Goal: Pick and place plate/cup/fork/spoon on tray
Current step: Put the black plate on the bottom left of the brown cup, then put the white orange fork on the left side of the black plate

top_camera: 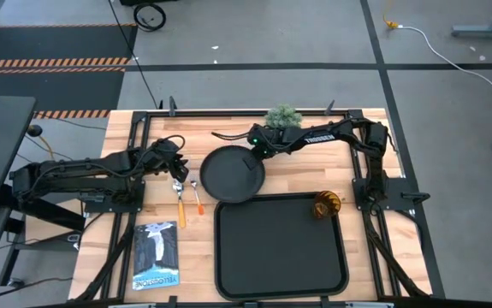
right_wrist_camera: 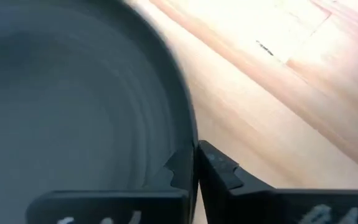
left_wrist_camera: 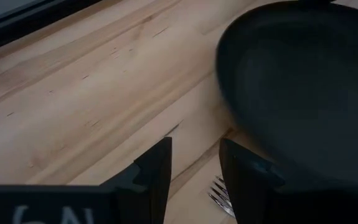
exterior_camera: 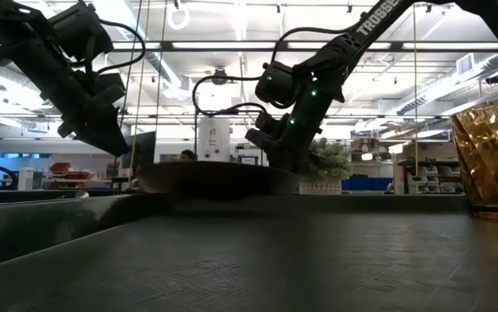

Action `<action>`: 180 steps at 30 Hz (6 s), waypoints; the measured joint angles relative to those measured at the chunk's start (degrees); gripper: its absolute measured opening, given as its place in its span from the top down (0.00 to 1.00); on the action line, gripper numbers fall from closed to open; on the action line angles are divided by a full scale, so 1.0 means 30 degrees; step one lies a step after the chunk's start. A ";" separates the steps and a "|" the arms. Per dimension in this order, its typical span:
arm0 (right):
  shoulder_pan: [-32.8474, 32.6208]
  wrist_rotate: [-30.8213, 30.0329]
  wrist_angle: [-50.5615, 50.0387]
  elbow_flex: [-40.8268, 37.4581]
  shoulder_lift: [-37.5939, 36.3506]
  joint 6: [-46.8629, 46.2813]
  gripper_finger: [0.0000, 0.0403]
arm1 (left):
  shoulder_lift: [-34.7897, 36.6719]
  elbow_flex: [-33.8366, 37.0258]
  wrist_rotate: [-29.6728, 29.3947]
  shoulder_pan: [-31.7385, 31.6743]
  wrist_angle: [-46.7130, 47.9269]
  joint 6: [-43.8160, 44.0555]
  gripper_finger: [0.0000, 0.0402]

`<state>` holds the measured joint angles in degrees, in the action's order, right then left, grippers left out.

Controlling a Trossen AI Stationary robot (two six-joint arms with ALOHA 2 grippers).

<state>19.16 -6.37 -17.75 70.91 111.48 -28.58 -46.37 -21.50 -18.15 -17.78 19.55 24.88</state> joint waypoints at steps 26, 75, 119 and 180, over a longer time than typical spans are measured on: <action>-0.0560 0.0181 -0.0968 0.1445 -0.0023 0.1335 0.97 | 0.0000 0.0000 0.0146 0.0003 0.0007 -0.0019 0.65; -0.7944 0.4430 -0.8756 0.2856 -0.1151 1.3358 0.98 | 0.0007 -0.0015 0.0146 0.0000 0.0025 -0.0022 0.65; -1.1848 0.4432 -0.7775 0.2863 -0.1167 2.1892 0.73 | 0.0007 -0.0015 0.0150 0.0001 0.0000 -0.0073 0.65; -0.4463 -0.5222 0.4864 -0.2179 -0.6106 1.5882 0.79 | -0.9551 -0.5192 -0.5207 1.1453 0.5547 1.8989 0.65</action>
<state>5.77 -22.04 -3.16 64.38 93.16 19.07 -75.02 -37.07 -33.77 16.58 36.19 81.85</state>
